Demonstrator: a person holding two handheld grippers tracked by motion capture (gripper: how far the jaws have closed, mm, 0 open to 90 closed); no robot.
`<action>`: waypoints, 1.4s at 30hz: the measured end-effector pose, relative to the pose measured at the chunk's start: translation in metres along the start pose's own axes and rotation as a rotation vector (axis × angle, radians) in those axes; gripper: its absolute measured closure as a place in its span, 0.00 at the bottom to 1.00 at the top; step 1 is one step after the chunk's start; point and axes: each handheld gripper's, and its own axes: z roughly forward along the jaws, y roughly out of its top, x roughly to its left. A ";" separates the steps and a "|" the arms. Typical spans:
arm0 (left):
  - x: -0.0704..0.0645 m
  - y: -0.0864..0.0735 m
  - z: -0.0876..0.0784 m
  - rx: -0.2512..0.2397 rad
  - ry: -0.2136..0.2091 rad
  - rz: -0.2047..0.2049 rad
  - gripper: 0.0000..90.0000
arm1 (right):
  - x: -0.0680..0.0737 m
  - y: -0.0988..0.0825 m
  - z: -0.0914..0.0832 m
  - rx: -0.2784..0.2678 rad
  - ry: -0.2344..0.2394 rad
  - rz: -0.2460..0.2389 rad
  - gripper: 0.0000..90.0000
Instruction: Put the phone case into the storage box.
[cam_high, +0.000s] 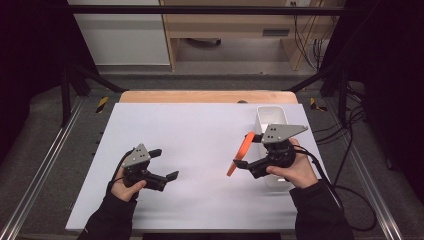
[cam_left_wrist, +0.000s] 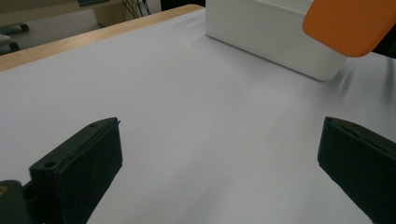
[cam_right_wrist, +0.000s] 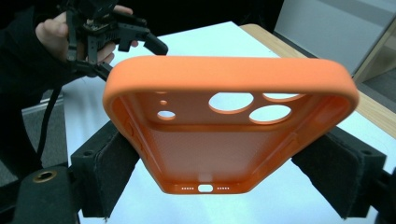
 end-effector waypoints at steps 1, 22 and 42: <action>0.001 -0.001 -0.002 -0.007 0.008 -0.006 0.00 | 0.000 0.000 -0.002 -0.002 -0.005 0.002 0.18; 0.029 -0.019 -0.026 -0.047 0.164 -0.088 0.00 | -0.012 0.008 -0.015 0.001 -0.095 0.032 0.18; 0.039 -0.029 -0.029 -0.024 0.204 -0.096 0.00 | -0.030 0.025 -0.024 -0.019 -0.205 0.096 0.18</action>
